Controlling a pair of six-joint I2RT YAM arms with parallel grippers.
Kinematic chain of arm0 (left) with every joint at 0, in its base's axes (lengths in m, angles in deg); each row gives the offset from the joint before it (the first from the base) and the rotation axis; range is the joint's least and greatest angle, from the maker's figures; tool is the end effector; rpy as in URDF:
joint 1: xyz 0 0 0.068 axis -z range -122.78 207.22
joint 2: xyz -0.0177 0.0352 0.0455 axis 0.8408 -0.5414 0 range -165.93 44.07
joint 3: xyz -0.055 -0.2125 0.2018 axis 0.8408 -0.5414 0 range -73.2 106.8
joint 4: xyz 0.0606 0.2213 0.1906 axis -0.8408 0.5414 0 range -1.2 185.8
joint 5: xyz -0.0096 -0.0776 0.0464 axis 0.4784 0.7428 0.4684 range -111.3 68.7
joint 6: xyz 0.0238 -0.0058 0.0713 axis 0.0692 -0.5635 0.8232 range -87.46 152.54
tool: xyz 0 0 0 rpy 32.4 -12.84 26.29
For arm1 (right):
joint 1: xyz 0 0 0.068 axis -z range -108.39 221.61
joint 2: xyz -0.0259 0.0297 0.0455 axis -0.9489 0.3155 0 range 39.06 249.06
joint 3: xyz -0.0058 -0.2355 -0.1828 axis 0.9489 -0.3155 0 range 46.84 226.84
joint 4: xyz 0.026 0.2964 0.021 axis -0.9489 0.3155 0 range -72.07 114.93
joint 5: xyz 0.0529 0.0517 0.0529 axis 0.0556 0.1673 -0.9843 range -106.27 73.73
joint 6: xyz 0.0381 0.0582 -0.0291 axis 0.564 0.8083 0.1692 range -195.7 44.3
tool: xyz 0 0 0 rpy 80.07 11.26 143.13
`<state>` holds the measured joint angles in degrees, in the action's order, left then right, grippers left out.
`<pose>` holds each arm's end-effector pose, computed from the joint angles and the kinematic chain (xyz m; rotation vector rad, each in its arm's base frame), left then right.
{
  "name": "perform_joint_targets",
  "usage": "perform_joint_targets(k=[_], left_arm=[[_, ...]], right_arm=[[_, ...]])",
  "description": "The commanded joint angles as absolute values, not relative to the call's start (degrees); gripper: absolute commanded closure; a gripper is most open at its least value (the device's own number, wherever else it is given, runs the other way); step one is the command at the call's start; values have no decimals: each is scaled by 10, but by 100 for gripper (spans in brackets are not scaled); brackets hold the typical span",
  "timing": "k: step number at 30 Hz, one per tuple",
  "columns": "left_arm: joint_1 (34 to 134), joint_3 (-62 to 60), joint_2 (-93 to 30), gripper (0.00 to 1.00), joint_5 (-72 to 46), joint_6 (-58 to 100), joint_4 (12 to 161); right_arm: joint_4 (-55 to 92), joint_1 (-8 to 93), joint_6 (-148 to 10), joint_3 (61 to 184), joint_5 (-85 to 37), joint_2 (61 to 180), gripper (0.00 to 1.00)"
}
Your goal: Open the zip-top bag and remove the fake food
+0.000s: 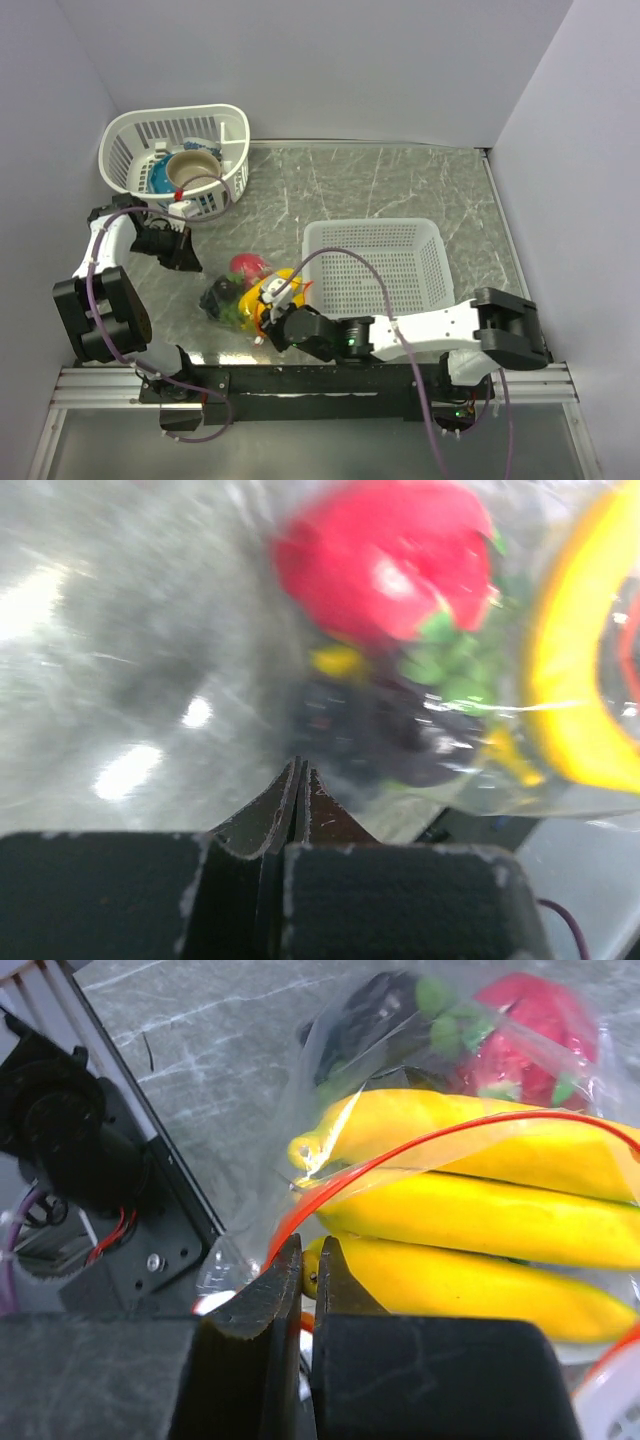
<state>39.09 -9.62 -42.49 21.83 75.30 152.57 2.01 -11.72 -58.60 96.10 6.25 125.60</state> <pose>0.2932 0.0503 0.2272 0.5799 2.5206 -0.8440 0.0692 0.3830 0.2305 -0.8554 1.8037 0.7857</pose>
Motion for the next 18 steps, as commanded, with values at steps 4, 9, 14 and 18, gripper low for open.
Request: perform_joint_targets(k=[4,9,14,18], left_arm=[[355,-26,-428,99,202,727,1494],[346,-24,-442,99,245,748,1541],[379,-81,-429,44,275,792,1581],[390,-118,-430,1,258,831,1593]], right_arm=[[97,-114,-571,922,78,1146,100],[82,-114,-570,909,53,1112,100],[97,-114,-576,943,52,1166,100],[87,-114,-572,945,44,1191,100]])
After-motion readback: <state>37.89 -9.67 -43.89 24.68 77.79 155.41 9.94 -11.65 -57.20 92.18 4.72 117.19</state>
